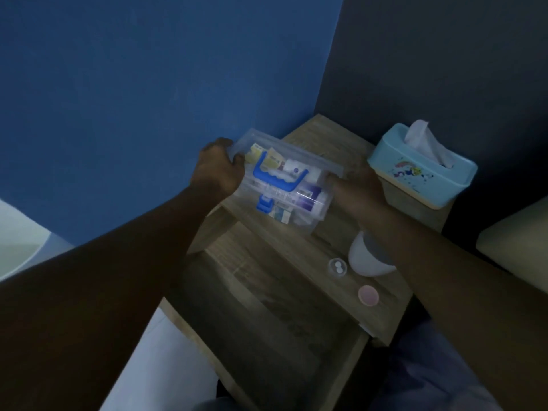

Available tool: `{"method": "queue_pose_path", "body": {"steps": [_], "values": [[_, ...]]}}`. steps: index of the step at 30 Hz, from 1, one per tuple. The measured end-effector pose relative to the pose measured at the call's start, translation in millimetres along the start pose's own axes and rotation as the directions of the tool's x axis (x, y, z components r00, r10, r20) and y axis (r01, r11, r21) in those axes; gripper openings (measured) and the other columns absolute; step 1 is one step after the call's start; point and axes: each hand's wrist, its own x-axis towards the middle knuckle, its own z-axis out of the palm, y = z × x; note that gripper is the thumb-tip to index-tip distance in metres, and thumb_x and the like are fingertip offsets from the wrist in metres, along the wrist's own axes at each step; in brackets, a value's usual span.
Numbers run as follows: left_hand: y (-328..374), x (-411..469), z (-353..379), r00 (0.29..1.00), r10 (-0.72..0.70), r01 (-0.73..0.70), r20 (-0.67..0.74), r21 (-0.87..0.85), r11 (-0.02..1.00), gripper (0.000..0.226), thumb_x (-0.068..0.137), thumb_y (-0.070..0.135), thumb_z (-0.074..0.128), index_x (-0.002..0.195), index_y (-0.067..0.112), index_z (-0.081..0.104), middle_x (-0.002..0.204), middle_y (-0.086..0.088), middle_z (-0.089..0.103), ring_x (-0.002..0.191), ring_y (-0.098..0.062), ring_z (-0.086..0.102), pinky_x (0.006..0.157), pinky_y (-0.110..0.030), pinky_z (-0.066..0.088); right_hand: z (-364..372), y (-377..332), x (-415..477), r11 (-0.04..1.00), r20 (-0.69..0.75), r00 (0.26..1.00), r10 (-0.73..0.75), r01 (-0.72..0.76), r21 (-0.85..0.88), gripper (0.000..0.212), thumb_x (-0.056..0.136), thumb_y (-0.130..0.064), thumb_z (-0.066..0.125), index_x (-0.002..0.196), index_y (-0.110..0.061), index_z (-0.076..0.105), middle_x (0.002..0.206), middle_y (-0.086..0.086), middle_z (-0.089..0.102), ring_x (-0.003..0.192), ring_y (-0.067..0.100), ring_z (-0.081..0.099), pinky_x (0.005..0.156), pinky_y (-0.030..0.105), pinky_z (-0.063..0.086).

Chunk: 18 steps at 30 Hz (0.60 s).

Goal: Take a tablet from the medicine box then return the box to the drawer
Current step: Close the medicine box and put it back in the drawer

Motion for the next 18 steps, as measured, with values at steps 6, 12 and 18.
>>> {"method": "queue_pose_path", "body": {"steps": [6, 12, 18], "values": [[-18, 3, 5, 0.998, -0.024, 0.03, 0.055, -0.115, 0.993, 0.041, 0.094, 0.046, 0.051, 0.117, 0.018, 0.069, 0.107, -0.006, 0.074, 0.106, -0.023, 0.067, 0.089, -0.028, 0.05, -3, 4, 17, 0.999, 0.066, 0.997, 0.045, -0.046, 0.009, 0.051, 0.081, -0.029, 0.08, 0.125, -0.011, 0.062, 0.114, 0.007, 0.072, 0.094, 0.019, 0.072, 0.076, 0.031, 0.059], [-14, 1, 5, 0.978, -0.093, 0.111, 0.188, -0.088, 0.99, 0.065, 0.095, 0.056, 0.041, 0.151, 0.023, 0.035, 0.152, -0.008, 0.045, 0.14, -0.027, 0.042, 0.116, -0.033, 0.033, -8, -12, 8, 0.922, 0.058, 0.986, -0.158, 0.168, -0.349, 0.06, 0.088, -0.033, 0.073, 0.14, -0.013, 0.05, 0.12, -0.004, 0.058, 0.101, 0.012, 0.061, 0.065, 0.016, 0.045], [-12, -57, 29, 0.947, -0.291, 0.319, 0.136, -0.509, 0.799, 0.061, 0.086, 0.053, 0.062, 0.133, 0.015, 0.049, 0.123, -0.003, 0.063, 0.104, -0.016, 0.065, 0.073, -0.024, 0.056, -9, -17, -14, 0.737, 0.304, 0.884, -0.356, 0.466, -0.49, 0.065, 0.091, -0.041, 0.067, 0.147, -0.013, 0.046, 0.152, 0.009, 0.047, 0.137, 0.027, 0.047, 0.109, 0.045, 0.044]]}}
